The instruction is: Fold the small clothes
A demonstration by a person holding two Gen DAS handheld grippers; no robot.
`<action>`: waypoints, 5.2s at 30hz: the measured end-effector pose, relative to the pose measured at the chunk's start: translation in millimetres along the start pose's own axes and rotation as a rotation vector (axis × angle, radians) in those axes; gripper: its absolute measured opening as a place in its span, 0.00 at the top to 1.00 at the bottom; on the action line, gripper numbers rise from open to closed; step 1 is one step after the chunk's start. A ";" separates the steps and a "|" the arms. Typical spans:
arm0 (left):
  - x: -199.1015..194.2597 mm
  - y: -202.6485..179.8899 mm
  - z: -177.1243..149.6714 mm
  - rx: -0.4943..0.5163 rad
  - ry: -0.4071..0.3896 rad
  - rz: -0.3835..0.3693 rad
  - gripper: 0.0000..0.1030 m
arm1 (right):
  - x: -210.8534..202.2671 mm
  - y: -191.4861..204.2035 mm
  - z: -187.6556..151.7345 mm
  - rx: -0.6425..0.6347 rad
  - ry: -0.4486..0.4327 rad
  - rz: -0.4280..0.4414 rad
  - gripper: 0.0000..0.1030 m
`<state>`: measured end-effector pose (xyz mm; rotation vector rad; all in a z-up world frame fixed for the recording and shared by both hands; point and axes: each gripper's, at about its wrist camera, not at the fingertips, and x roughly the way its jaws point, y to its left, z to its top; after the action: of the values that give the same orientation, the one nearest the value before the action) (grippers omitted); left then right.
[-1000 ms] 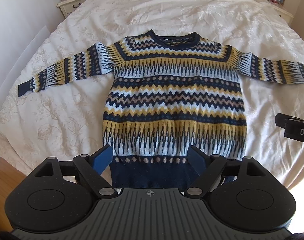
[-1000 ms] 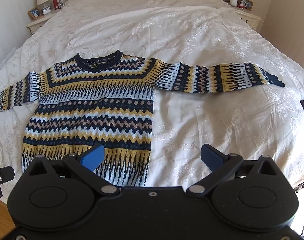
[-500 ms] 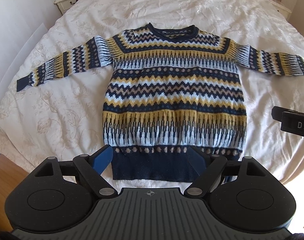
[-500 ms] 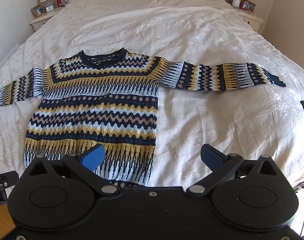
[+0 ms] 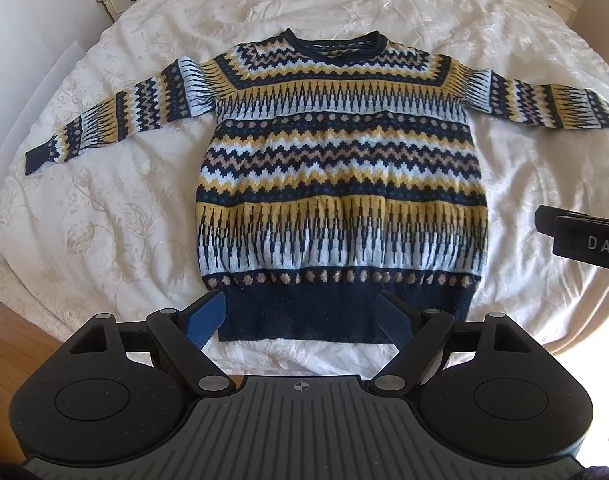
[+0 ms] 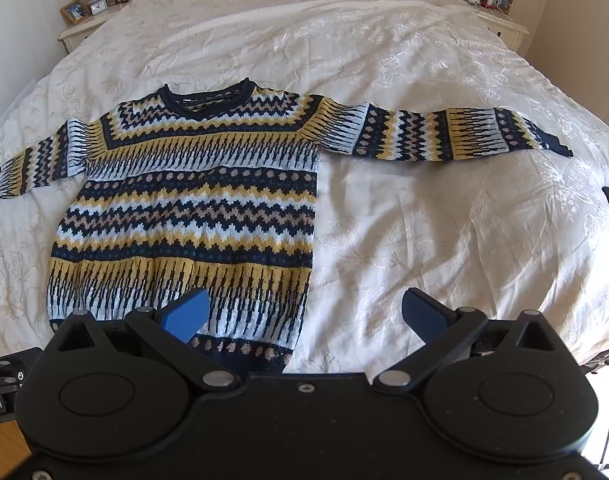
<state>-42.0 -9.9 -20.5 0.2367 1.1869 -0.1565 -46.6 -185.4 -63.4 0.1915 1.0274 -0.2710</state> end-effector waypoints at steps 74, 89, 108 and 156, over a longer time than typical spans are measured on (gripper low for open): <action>20.7 8.5 28.2 0.023 0.023 -0.008 0.21 | 24.8 10.2 15.7 0.036 0.059 0.012 0.01; 23.2 36.3 92.4 0.068 -0.091 -0.067 0.32 | 36.0 16.1 50.2 0.158 0.001 0.016 0.02; 17.0 14.2 145.5 0.097 -0.418 -0.189 0.32 | 42.3 -59.7 76.4 0.239 -0.181 -0.075 0.02; 86.3 -90.5 163.7 -0.106 0.010 -0.019 0.33 | 198.3 -432.9 163.5 0.563 0.006 0.006 0.84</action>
<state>114.5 -140.1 -51.8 0.1336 1.2039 -0.1085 49.1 -669.1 -164.9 0.7037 0.9368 -0.5524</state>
